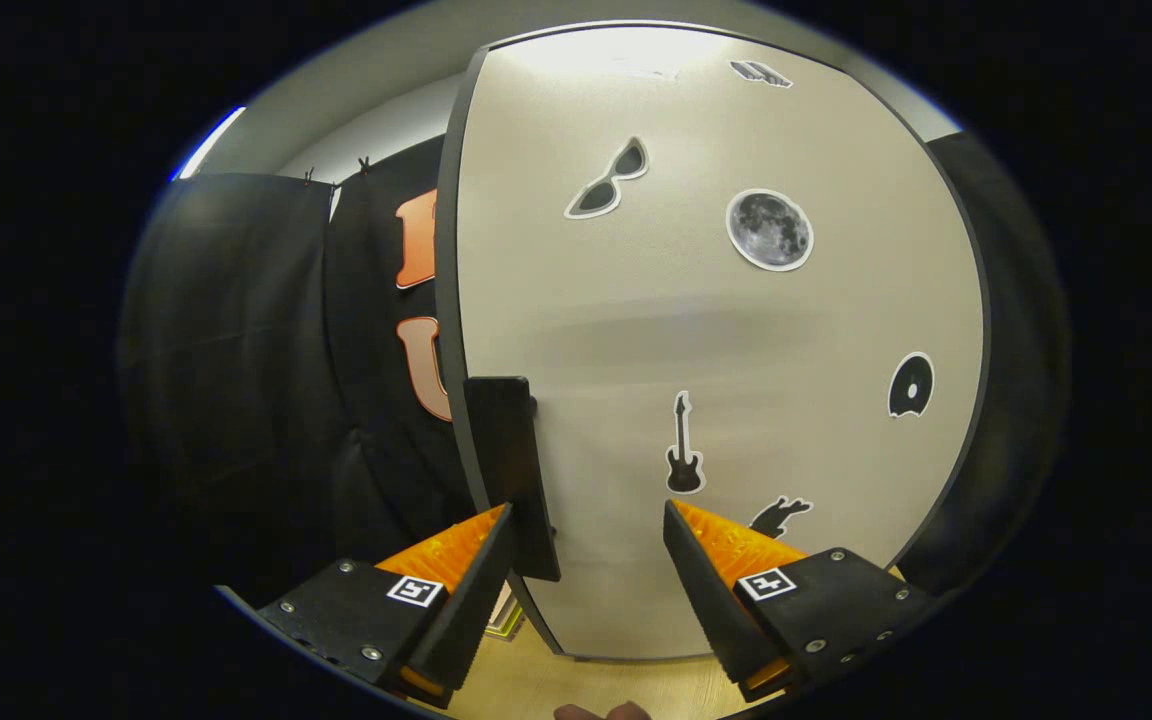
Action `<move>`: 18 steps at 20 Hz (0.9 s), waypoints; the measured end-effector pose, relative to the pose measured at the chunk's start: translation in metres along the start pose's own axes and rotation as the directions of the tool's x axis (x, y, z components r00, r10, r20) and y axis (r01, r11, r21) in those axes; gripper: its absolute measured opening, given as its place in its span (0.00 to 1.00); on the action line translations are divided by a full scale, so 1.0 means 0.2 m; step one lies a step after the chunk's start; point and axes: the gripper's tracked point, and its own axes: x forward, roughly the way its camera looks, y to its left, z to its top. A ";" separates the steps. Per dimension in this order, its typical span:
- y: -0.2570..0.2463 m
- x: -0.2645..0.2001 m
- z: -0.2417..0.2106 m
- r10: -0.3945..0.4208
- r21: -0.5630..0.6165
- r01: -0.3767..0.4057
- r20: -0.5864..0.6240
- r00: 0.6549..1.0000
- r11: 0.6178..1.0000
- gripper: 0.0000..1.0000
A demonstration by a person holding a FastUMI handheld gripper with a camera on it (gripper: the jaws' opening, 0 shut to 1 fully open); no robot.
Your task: Open the shoe cabinet door, grab the shoes and put them into the shoe cabinet, then close the shoe cabinet door.
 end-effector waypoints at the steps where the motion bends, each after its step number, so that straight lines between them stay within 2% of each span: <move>1: -0.01 0.00 0.00 -0.002 -0.004 0.002 0.000 1.000 1.000 0.91; 9: 0.03 -0.05 -0.03 -0.001 0.001 0.001 -0.021 1.000 1.000 0.93; 18: -0.05 -0.52 -0.06 -0.042 0.038 0.043 -0.013 0.999 0.998 0.93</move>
